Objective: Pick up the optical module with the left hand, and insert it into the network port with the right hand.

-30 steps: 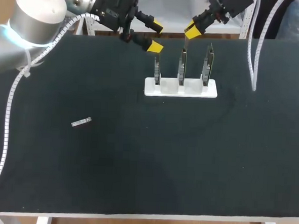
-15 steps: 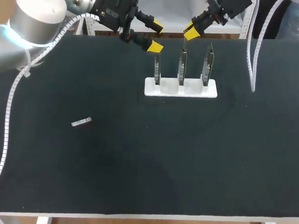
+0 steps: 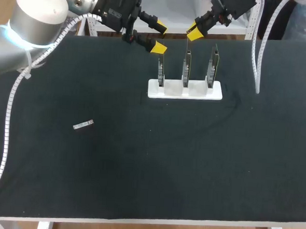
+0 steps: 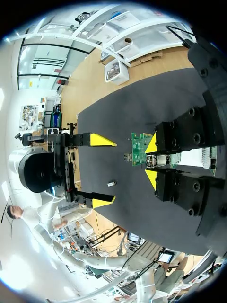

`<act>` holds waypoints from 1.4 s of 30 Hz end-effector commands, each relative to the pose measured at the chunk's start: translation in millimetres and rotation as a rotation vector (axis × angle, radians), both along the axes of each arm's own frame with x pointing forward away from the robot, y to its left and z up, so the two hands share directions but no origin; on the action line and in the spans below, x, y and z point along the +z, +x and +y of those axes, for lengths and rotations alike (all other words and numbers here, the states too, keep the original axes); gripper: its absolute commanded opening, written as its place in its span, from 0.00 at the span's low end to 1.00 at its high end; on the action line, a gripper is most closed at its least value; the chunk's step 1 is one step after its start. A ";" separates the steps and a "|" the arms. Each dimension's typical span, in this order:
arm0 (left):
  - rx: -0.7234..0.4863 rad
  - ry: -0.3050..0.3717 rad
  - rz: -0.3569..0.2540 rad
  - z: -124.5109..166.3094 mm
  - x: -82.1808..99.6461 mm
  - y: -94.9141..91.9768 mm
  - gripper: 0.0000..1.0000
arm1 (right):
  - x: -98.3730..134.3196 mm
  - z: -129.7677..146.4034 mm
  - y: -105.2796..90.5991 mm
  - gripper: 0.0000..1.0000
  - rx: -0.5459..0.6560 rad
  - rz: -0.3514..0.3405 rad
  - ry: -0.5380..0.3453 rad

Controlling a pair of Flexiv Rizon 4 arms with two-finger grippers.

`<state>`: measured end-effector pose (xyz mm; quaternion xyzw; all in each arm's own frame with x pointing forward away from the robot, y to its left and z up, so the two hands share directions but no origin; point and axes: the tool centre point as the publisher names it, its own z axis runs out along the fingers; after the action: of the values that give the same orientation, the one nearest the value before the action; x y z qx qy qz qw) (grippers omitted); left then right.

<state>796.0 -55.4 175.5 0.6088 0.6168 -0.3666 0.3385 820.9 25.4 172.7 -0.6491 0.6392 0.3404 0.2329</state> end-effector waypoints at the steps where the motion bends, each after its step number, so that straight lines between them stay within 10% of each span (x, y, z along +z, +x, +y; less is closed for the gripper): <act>1: -0.002 0.001 0.000 0.1 -0.1 1.0 1.00 | 0.0 2.3 9.1 0.00 0.077 0.070 0.005; 42: -0.002 0.001 0.000 0.1 -0.1 1.0 1.00 | 3.2 -3.6 6.9 0.00 0.140 0.083 0.037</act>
<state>796.0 -55.4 175.5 0.6088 0.6168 -0.3666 0.3385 819.9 22.3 175.0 -0.6559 0.6239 0.3473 0.2448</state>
